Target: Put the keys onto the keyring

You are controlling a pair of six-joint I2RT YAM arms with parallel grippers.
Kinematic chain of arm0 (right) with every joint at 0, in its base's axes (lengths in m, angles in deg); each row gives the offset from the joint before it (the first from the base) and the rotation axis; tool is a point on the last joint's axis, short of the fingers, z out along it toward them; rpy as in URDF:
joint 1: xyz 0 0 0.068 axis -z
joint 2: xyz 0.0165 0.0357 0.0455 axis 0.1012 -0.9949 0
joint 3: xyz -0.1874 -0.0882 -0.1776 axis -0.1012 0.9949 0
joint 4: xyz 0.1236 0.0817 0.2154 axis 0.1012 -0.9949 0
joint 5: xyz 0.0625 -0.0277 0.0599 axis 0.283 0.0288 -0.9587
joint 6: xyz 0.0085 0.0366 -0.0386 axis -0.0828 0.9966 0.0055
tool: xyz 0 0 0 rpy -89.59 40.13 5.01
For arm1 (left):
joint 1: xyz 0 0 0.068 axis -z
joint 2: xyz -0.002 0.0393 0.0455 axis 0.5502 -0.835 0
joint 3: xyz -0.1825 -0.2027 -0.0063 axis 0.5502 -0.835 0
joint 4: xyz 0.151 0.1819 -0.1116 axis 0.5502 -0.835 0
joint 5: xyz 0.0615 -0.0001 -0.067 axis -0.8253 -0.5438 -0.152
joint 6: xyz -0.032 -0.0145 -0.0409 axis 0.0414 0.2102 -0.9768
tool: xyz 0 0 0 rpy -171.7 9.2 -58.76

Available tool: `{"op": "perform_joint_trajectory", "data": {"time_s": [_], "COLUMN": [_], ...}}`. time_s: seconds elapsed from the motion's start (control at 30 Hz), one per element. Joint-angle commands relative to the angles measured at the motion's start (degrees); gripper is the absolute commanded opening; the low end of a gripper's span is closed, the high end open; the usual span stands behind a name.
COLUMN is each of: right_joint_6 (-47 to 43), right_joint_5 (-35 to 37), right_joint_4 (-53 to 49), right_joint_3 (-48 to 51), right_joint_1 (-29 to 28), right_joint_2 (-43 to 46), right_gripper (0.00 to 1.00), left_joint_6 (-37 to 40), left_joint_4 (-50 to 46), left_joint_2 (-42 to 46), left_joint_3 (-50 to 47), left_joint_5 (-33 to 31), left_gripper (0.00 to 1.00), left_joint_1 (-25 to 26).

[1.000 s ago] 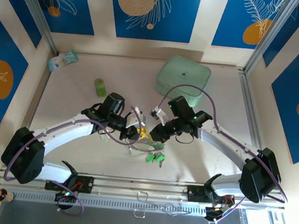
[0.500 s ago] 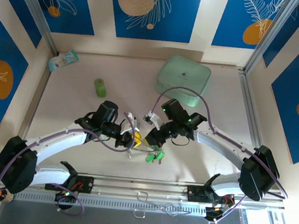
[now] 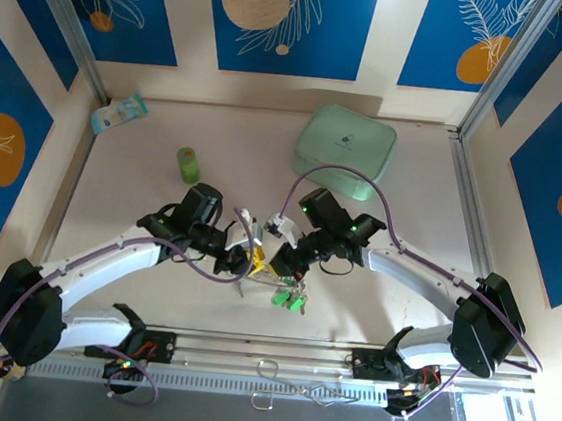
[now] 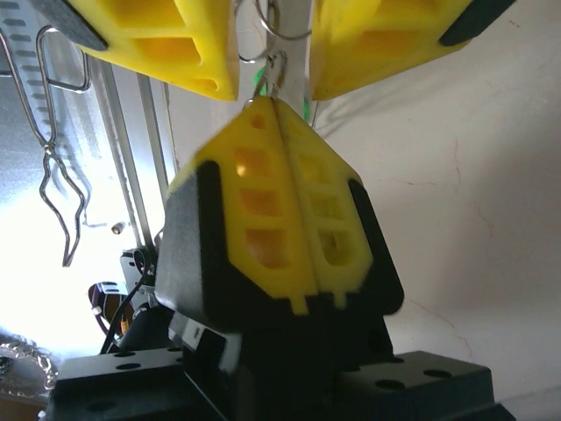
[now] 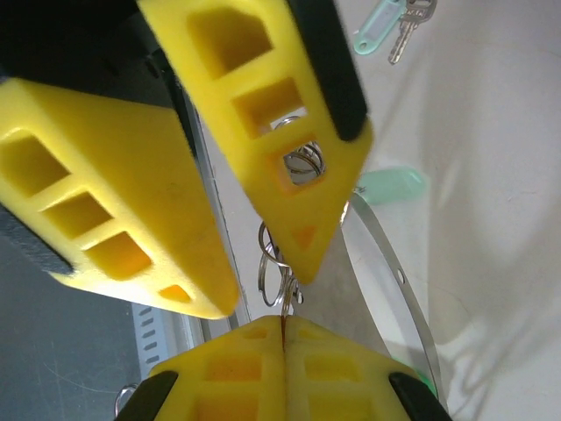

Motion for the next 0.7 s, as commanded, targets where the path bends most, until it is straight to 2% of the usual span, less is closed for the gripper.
{"op": "perform_joint_trajectory", "data": {"time_s": [0.0, 0.27, 0.67], "right_joint_6": [-1.17, -1.26, -1.19], "right_joint_5": [-0.67, -1.06, -1.67], "right_joint_4": [0.83, 1.19, 1.82], "right_joint_3": [-1.56, -1.3, -1.4], "right_joint_1": [-0.58, -0.89, -1.46], "right_joint_2": [0.1, 0.3, 0.03], "right_gripper": [0.0, 0.0, 0.0], "left_joint_6": [4.88, 11.18, 12.83], "left_joint_4": [-5.44, -8.82, -8.72], "left_joint_2": [-2.59, -3.9, -6.05], "left_joint_3": [3.26, 3.35, 3.78], "left_joint_5": [2.1, 3.77, 3.02], "left_gripper": [0.25, 0.19, 0.12], "left_joint_1": [-0.57, -0.6, -0.65]}}
